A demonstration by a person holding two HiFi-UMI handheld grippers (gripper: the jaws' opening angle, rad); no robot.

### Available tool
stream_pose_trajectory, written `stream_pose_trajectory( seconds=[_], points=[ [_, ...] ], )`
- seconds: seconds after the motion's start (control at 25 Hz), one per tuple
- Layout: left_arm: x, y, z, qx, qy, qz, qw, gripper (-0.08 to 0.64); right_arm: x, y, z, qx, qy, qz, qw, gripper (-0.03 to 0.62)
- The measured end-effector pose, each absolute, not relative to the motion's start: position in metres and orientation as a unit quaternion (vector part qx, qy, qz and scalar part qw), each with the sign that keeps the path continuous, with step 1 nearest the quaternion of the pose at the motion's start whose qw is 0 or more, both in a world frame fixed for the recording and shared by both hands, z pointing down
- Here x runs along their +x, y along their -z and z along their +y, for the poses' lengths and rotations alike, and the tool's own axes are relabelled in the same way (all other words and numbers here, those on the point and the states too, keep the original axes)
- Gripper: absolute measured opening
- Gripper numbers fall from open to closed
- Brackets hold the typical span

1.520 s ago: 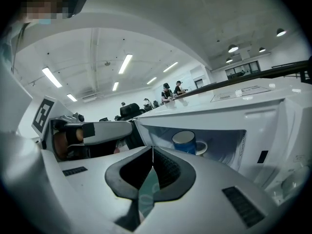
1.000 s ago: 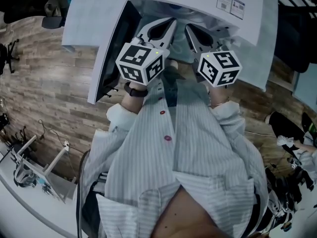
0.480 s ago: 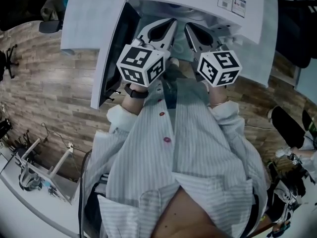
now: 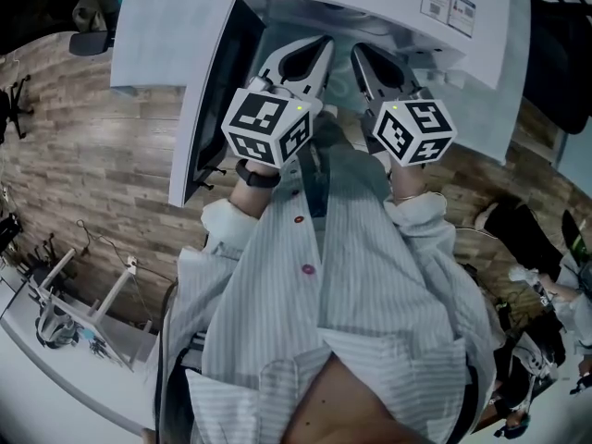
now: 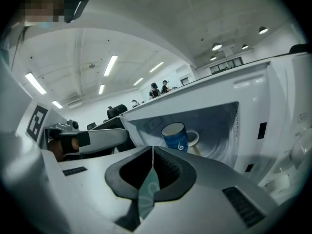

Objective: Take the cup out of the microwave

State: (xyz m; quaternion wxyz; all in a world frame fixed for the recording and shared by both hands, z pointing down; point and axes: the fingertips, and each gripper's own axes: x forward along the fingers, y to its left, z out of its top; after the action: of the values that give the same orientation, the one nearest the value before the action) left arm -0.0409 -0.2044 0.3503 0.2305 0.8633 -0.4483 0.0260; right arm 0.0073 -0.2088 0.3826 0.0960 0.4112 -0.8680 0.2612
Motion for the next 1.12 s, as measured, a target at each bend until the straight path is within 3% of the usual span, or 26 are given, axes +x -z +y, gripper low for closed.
stream_pose_trajectory(
  seconds=[1.12],
  points=[
    [-0.054,-0.439,-0.229,0.846,-0.041,-0.465,0.258,0.008,0.013,-0.442,-0.242,0.464,-0.251,-0.846,0.075,0.037]
  ],
)
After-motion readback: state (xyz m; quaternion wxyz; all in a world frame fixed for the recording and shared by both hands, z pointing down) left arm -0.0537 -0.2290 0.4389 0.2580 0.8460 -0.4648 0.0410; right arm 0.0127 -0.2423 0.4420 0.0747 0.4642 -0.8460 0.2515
